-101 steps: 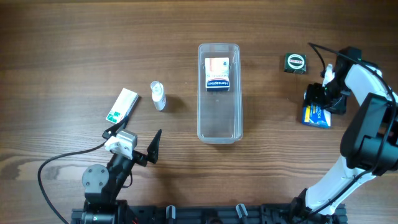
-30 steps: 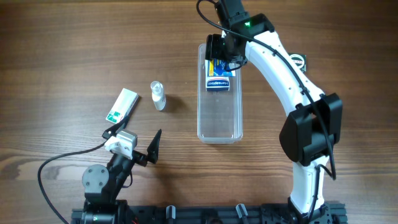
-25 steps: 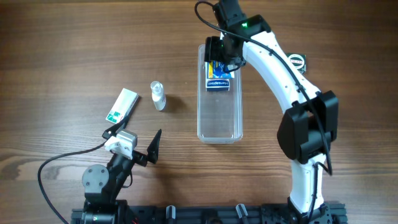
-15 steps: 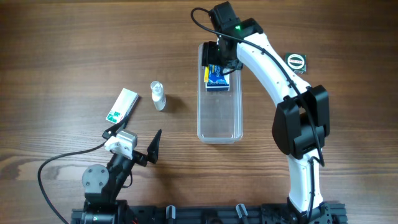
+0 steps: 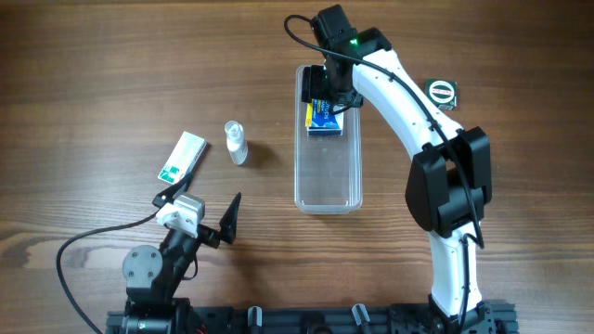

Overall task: Pack container
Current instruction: 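Lower the VapoDrops box into the container and release it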

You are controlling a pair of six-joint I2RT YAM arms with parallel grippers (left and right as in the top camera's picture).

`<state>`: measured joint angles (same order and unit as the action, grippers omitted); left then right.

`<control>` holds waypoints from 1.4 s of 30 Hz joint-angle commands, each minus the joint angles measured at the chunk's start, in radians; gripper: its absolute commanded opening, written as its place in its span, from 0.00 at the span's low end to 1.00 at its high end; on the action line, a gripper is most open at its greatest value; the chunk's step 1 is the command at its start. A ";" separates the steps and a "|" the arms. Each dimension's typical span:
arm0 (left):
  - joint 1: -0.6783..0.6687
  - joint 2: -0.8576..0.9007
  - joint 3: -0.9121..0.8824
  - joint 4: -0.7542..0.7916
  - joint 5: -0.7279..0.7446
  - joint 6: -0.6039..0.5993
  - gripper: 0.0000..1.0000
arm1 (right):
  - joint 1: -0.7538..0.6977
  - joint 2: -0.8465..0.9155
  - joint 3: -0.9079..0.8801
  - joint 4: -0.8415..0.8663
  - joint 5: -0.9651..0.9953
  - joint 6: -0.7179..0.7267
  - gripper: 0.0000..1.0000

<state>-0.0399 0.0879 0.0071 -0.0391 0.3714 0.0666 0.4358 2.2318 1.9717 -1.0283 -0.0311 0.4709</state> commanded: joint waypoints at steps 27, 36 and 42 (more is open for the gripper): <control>0.006 0.000 -0.002 -0.006 -0.006 0.008 1.00 | 0.037 -0.137 0.009 -0.039 -0.054 -0.068 0.18; 0.006 0.000 -0.002 -0.006 -0.006 0.008 1.00 | 0.055 -0.077 -0.061 -0.016 0.079 -0.043 0.15; 0.006 0.000 -0.002 -0.006 -0.006 0.008 1.00 | 0.054 -0.044 -0.061 0.003 0.115 -0.039 0.15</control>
<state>-0.0399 0.0883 0.0071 -0.0391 0.3714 0.0666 0.4938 2.1620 1.9186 -1.0359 0.0380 0.4191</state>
